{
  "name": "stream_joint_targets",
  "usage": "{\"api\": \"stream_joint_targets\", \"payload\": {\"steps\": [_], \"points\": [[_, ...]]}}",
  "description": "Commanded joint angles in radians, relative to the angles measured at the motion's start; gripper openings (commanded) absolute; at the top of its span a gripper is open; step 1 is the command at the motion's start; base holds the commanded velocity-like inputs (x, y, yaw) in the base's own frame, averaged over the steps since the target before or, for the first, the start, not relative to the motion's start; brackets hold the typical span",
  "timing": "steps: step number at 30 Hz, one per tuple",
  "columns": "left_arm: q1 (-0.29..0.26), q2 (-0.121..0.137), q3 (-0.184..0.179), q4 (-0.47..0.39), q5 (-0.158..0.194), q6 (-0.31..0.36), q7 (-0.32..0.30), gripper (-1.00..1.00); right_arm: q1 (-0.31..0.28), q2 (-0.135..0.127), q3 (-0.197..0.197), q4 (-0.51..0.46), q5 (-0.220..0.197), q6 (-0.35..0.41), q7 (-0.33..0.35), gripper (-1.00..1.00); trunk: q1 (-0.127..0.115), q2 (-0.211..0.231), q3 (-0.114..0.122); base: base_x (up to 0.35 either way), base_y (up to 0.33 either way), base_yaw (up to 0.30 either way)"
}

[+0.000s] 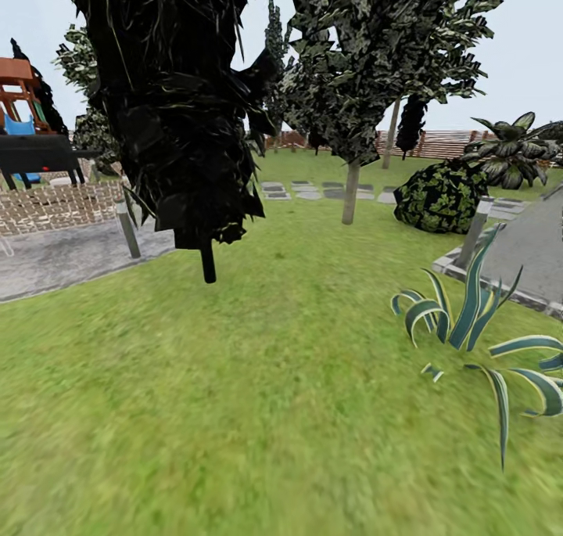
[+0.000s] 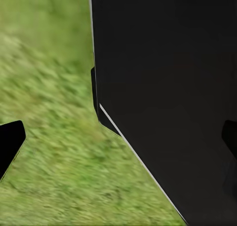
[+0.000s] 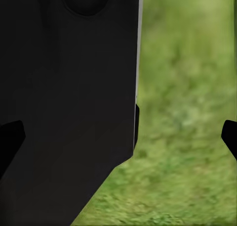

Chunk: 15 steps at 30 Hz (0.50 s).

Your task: Take the three Easter eggs out of the wicker basket on the lawn in the garden, then place them on the lawn next to a single tree (choose any tree) so that all three eggs are next to the same tree and none are left in the basket.

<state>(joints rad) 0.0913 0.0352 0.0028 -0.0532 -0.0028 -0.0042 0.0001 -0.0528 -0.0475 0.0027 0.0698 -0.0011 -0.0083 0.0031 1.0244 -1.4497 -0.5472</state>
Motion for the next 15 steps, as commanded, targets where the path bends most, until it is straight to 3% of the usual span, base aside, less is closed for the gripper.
{"api": "stream_joint_targets", "payload": {"steps": [1,15], "points": [[0.001,0.000,0.000,-0.002,0.000,0.000,0.000,1.00,-0.001,0.000,0.000,0.002,0.000,-0.001,0.000,1.00,0.001,0.000,-0.001,0.330,0.000,-0.038],[0.001,0.000,0.000,-0.002,0.000,0.000,0.000,1.00,-0.001,0.000,0.000,0.002,-0.005,-0.001,-0.001,1.00,0.001,0.000,-0.001,0.330,0.000,-0.004]]}}
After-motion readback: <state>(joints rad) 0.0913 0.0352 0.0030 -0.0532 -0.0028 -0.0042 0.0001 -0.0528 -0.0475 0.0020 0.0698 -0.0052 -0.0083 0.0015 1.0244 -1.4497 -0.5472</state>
